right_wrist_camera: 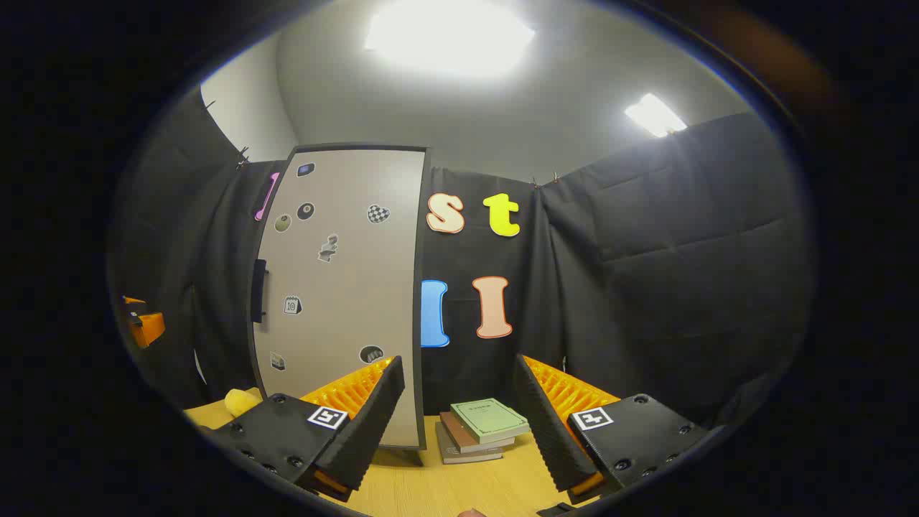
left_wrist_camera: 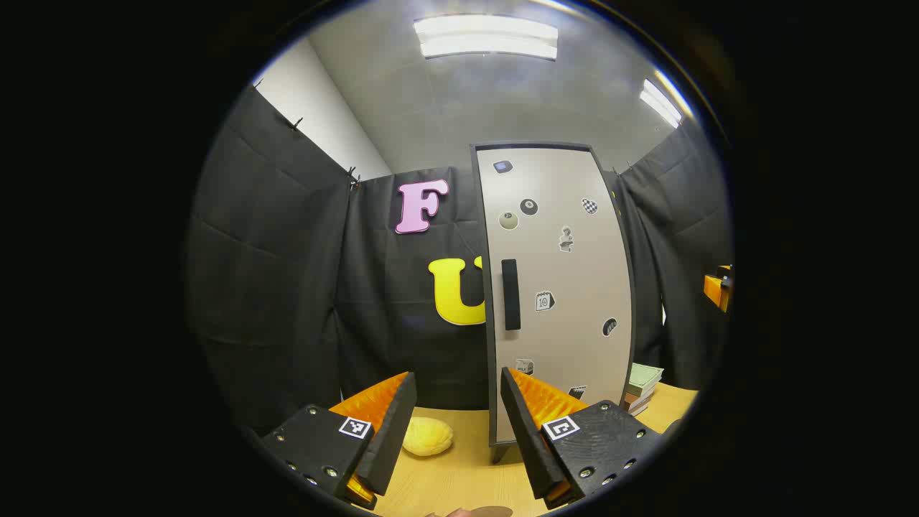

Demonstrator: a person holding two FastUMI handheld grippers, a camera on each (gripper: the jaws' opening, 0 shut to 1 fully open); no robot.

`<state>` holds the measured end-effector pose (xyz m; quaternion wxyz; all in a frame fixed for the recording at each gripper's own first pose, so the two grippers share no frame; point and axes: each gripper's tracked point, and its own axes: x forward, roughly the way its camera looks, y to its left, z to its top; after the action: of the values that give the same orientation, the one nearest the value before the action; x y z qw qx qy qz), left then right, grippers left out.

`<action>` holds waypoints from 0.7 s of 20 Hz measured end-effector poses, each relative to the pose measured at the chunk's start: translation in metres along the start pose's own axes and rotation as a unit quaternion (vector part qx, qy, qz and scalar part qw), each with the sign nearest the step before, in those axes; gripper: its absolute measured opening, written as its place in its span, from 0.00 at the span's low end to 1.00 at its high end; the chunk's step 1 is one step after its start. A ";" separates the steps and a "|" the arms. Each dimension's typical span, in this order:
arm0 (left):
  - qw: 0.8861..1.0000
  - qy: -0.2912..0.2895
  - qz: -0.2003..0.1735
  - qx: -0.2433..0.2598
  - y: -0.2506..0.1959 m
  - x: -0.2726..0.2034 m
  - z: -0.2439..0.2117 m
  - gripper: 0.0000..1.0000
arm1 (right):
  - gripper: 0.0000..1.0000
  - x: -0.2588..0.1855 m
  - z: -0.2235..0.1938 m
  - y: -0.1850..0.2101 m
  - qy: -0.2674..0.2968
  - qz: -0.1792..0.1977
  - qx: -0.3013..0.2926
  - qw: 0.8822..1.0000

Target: Open the cabinet door with the right hand, grasp the bottle in the cabinet with the left hand and place it on the coaster, then close the cabinet door with the right hand.

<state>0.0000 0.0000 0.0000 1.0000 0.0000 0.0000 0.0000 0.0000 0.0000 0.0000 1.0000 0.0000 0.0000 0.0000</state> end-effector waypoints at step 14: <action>1.000 0.002 0.018 0.006 -0.017 -0.014 0.002 0.68 | 0.98 0.008 -0.022 -0.017 0.022 0.026 -0.006 0.999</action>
<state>-0.0144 -0.0165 0.0018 0.9998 0.0060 0.0017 0.0183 0.0080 -0.0174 -0.0218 0.9994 -0.0062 0.0220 0.0260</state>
